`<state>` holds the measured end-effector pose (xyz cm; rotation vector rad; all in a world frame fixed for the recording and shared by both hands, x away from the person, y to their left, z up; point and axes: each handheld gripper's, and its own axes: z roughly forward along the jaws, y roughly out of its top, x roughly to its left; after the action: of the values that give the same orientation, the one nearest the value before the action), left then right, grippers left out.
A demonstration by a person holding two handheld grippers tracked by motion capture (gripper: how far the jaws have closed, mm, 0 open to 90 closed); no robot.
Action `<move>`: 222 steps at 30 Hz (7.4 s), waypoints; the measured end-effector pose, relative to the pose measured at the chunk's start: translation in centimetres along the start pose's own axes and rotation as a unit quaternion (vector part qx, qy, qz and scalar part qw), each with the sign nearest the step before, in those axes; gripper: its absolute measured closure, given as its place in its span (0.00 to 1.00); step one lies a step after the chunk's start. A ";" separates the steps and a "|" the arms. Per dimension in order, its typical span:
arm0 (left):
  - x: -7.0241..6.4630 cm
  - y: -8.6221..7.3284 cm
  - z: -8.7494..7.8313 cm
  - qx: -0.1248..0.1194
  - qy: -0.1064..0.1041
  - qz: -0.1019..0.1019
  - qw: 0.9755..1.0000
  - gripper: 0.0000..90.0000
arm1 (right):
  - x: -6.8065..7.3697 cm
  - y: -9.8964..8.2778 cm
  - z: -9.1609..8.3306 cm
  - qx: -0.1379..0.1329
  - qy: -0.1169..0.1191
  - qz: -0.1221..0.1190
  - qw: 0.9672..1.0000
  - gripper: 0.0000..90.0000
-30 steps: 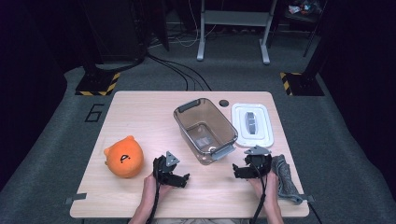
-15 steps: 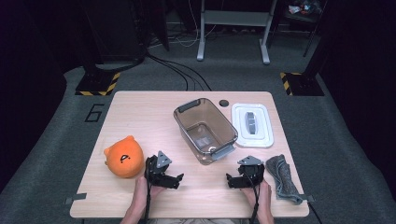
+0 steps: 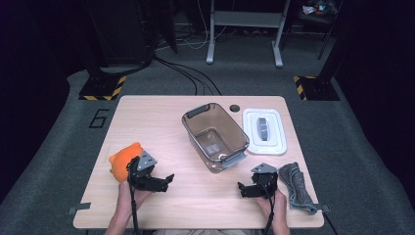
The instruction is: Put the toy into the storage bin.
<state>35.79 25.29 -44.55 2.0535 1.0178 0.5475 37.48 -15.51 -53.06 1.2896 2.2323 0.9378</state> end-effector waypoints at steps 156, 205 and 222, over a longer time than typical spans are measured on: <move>4.6 18.6 2.4 -0.060 -0.004 0.051 0.997 0.69 | 0.3 0.0 0.0 -0.002 0.001 0.002 1.000 0.00; 0.1 19.9 11.1 -0.014 -0.055 0.049 0.997 0.66 | 0.3 0.0 0.0 -0.003 -0.006 0.003 1.000 0.00; -0.3 18.8 13.4 0.020 -0.062 0.049 0.997 0.64 | 0.4 0.0 0.0 -0.003 -0.006 0.003 1.000 0.00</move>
<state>53.28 11.80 -37.99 2.1528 0.8655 0.4462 37.30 -15.19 -53.07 1.2964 2.2168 0.9357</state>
